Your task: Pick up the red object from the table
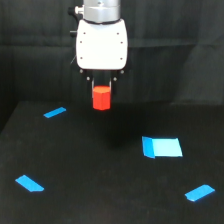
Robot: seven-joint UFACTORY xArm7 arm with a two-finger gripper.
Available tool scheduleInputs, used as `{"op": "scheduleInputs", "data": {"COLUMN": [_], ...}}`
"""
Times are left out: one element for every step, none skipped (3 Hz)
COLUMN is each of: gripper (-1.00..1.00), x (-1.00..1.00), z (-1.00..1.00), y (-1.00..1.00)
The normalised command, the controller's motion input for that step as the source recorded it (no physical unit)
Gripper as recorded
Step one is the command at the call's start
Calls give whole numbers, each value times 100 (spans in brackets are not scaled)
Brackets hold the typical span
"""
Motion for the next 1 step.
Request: {"op": "scheduleInputs", "data": {"gripper": [-99], "x": [7], "z": [19], "y": [-5]}}
